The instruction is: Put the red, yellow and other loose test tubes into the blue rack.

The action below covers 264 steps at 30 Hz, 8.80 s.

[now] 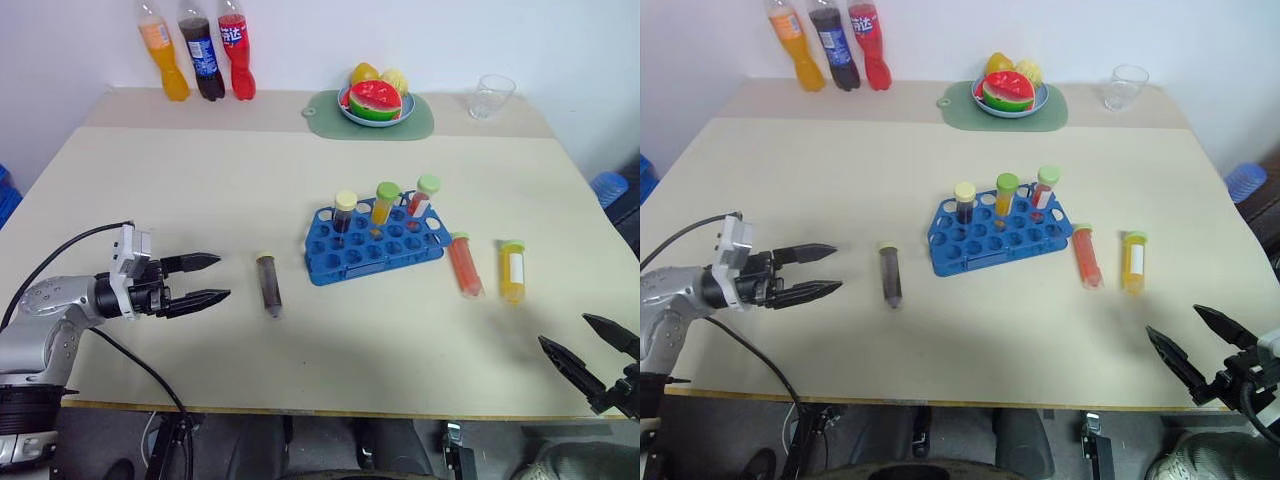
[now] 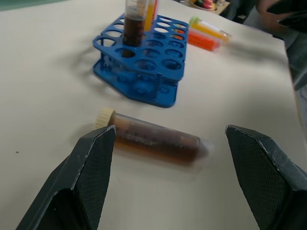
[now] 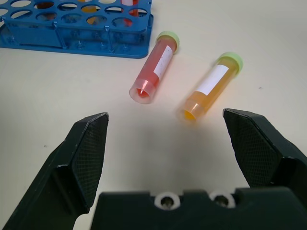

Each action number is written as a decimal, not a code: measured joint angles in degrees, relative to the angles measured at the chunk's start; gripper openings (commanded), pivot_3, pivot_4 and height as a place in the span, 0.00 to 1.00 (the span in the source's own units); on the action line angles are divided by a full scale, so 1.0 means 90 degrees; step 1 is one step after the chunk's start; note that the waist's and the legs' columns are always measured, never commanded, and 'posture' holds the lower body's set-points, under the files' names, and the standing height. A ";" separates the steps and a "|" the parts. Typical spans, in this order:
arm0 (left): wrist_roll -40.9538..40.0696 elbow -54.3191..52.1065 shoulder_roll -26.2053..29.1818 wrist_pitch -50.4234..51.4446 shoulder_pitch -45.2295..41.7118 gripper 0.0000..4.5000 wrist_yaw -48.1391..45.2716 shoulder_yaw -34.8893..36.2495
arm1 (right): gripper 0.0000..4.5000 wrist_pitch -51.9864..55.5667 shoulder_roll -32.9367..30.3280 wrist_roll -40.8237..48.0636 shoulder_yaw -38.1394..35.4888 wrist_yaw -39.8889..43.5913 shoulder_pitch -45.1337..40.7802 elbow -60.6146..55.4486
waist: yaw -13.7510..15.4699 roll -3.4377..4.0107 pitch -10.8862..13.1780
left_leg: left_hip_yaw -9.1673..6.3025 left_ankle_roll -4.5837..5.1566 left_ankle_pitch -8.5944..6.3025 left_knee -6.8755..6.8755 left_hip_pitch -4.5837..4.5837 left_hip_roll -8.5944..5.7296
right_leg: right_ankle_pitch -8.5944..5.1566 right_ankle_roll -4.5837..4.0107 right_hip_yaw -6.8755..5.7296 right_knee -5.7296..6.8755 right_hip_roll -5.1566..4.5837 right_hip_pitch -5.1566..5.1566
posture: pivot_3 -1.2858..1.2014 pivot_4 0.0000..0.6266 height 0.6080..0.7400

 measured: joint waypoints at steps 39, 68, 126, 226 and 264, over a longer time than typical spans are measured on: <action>0.0683 -0.0458 -0.1416 -0.0599 -0.0957 0.84 0.0365 -0.1462 | 0.94 0.6610 -0.2580 0.0417 0.4113 -0.1594 -0.8103 0.3210 | -0.0027 -0.0003 0.0001 | 0.0005 0.0009 0.0003 0.0024 -0.0013 -0.0007 | 0.0002 0.0004 0.0002 0.0027 0.0014 -0.0003 | 0.52 0.24 1.00; 0.0534 -0.1315 -0.1331 -0.0258 -0.0339 0.85 0.0999 -0.1410 | 0.17 0.5934 -0.1791 -0.1772 0.5624 -0.0295 -0.9379 0.5052 | -0.0154 0.0005 0.0005 | 0.0009 0.0014 0.0000 0.0048 -0.0028 -0.0006 | 0.0017 0.0033 0.0005 0.0083 0.0015 -0.0034 | 0.52 0.24 1.00; 0.0519 -0.0910 -0.1403 -0.0129 -0.0774 0.85 0.1155 -0.1335 | 0.94 -0.3630 0.2730 -0.2836 0.4002 -0.2746 -0.5950 0.4355 | -0.0171 0.0009 0.0005 | 0.0004 0.0010 0.0003 0.0046 0.0005 -0.0004 | 0.0016 0.0036 0.0011 0.0097 0.0021 -0.0006 | 0.52 0.24 1.00; 0.0819 -0.0044 -0.1947 -0.0859 -0.1201 0.85 0.0848 -0.1633 | 0.19 -0.4166 0.2484 -0.2981 0.4651 -0.1844 -0.6226 0.4085 | -0.0136 -0.0008 0.0009 | -0.0001 0.0017 -0.0002 0.0049 0.0003 -0.0002 | -0.0001 0.0023 0.0014 0.0087 0.0030 -0.0002 | 0.52 0.24 1.00; 0.0489 -0.1589 -0.1941 0.1267 -0.0884 0.85 0.3816 -0.0651 | 0.82 -0.3332 0.1056 -0.3146 0.4960 -0.1308 -0.4633 0.2395 | -0.0149 -0.0006 0.0010 | -0.0003 0.0015 -0.0002 0.0047 0.0006 -0.0002 | 0.0008 0.0040 0.0014 0.0090 0.0023 0.0001 | 0.52 0.24 1.00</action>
